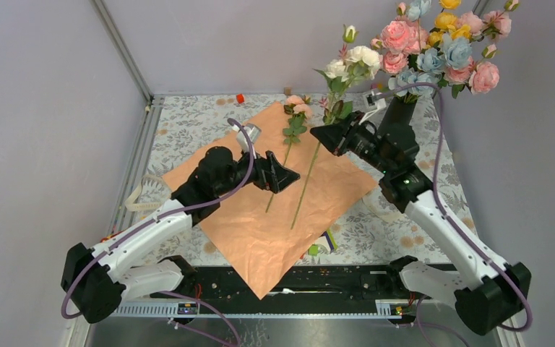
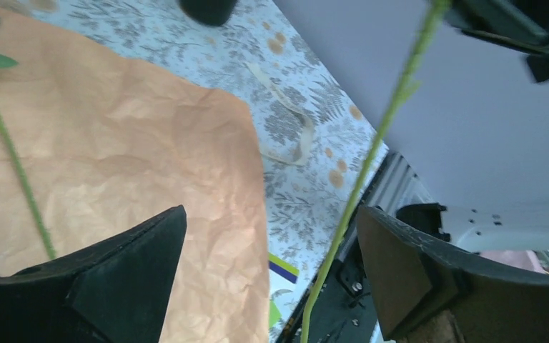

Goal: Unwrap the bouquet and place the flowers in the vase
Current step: Insert the fake flower into the vase.

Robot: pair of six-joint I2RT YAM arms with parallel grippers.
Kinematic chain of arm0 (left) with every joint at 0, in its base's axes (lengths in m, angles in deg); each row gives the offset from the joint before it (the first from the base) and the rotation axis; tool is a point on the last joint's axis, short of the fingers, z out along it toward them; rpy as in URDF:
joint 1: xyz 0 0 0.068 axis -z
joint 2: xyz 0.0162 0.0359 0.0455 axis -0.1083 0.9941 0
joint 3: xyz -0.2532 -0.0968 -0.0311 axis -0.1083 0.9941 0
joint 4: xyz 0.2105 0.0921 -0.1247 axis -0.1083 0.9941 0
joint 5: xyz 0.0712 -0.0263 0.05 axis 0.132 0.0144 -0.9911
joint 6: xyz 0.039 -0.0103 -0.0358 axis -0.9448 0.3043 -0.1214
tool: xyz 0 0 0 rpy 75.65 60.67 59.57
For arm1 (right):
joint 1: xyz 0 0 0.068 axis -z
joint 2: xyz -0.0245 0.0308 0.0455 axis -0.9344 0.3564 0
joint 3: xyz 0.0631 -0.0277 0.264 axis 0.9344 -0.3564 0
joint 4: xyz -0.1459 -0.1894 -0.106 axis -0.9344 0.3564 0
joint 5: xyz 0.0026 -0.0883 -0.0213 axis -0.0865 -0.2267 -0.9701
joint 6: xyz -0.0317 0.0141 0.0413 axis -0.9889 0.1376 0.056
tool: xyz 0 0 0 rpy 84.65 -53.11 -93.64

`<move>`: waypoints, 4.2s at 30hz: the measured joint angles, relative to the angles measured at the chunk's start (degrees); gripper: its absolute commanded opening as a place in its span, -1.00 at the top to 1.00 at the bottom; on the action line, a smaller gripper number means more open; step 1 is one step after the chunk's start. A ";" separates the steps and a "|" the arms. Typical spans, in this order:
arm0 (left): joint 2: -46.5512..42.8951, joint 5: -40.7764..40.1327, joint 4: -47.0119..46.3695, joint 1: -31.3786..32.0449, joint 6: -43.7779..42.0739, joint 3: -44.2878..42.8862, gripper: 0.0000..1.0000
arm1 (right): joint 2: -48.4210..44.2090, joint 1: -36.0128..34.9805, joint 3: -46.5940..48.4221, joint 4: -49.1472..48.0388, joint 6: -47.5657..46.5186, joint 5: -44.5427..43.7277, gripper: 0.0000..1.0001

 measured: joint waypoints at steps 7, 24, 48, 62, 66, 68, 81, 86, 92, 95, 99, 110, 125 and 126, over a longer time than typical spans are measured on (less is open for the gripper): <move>-1.68 0.72 13.62 -11.04 -6.99 -5.68 -0.96 | -8.79 -0.11 9.40 18.18 -23.89 -14.93 1.00; -11.76 -10.29 29.86 -36.35 -19.85 -9.25 -0.98 | -1.38 16.48 15.78 3.58 -49.13 -30.71 1.00; -11.26 -21.27 31.08 -39.74 -23.28 -8.15 -0.98 | 16.44 18.86 13.55 -32.61 -64.39 -36.89 1.00; -11.26 -21.42 31.12 -40.74 -23.28 -8.15 -0.98 | 20.46 18.86 13.62 -37.31 -65.90 -36.89 1.00; -11.26 -21.40 31.10 -40.89 -23.28 -8.15 -0.98 | 20.87 18.86 13.60 -37.55 -65.90 -36.94 1.00; -11.26 -21.40 31.12 -40.98 -23.28 -8.15 -0.98 | 20.94 18.86 13.60 -37.70 -65.90 -37.03 1.00; -11.26 -21.11 31.10 -41.20 -23.28 -8.15 -0.98 | 21.62 18.91 8.87 -39.45 -64.39 -40.24 1.00; -11.26 -21.00 31.12 -41.20 -23.28 -8.13 -0.97 | 23.30 18.91 8.79 -39.93 -63.60 -41.33 1.00; -11.28 -20.96 31.12 -41.20 -23.26 -8.13 -0.98 | 24.81 19.02 8.79 -40.87 -62.36 -42.05 1.00; -11.28 -20.94 31.12 -41.20 -23.28 -8.13 -0.98 | 25.33 19.17 8.76 -41.22 -61.86 -42.49 1.00; -11.28 -20.90 31.12 -41.20 -23.26 -8.11 -0.98 | 25.44 19.28 8.48 -42.12 -61.20 -42.84 1.00; -11.39 -20.46 31.12 -41.20 -23.26 -8.09 -0.98 | 27.26 19.43 8.07 -44.46 -60.19 -43.15 1.00; -11.41 -20.33 31.12 -41.20 -23.26 -8.04 -0.98 | 29.68 20.52 7.15 -43.74 -58.71 -43.32 1.00; -11.43 -20.31 31.12 -41.20 -23.26 -8.02 -0.98 | 29.68 20.61 7.15 -43.74 -58.47 -43.32 1.00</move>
